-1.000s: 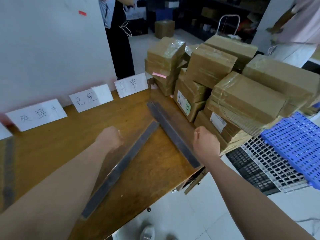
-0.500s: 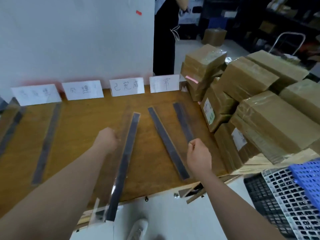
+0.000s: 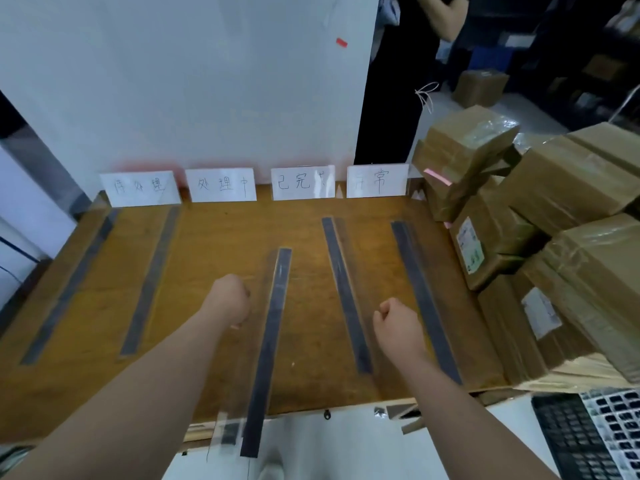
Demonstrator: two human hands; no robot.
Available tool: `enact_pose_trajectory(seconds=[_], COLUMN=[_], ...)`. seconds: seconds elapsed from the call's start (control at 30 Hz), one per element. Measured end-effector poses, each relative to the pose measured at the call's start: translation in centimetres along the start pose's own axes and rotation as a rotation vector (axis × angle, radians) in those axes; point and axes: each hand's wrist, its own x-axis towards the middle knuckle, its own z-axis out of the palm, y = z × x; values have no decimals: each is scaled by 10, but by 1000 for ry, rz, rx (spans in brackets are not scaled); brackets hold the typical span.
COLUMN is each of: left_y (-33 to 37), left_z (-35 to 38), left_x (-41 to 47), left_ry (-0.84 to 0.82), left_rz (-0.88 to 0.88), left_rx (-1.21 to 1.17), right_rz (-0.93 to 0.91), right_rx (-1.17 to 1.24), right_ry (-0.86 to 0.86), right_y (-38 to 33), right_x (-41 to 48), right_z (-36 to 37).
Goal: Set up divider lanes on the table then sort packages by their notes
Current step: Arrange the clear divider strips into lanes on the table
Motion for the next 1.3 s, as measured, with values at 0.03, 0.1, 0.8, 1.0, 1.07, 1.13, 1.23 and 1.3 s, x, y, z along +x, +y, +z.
enact_pose_trajectory(seconds=[0.03,0.1,0.8,1.0,1.07,1.13,1.23,1.3], left_y=[0,-3,10,14,15,17,19,20], left_z=[-4,-10,-46,-48,-49,-49,-49,-49], left_x=[3,14,78,80,79,77,75,72], left_ry=[-2,-4,63,63,61,57,57,50], left_rz=[0,5,122,103,96,90,86,86], left_rx=[17,65,-1,-23,-29,-34,-41,-47], right_rz=[-7,-9,125,126,127,128,125,126], right_rx=[-20,-36,107,88,84,88,91,96], right_ry=[-8,-13,87,101,106,109,111,107], right_y=[-5,-14,-51,-51,-51,-50,-50,-49], right_x=[3,8,57,65,68,69,70,71], right_z=[1,4,27,22,21,20,19,18])
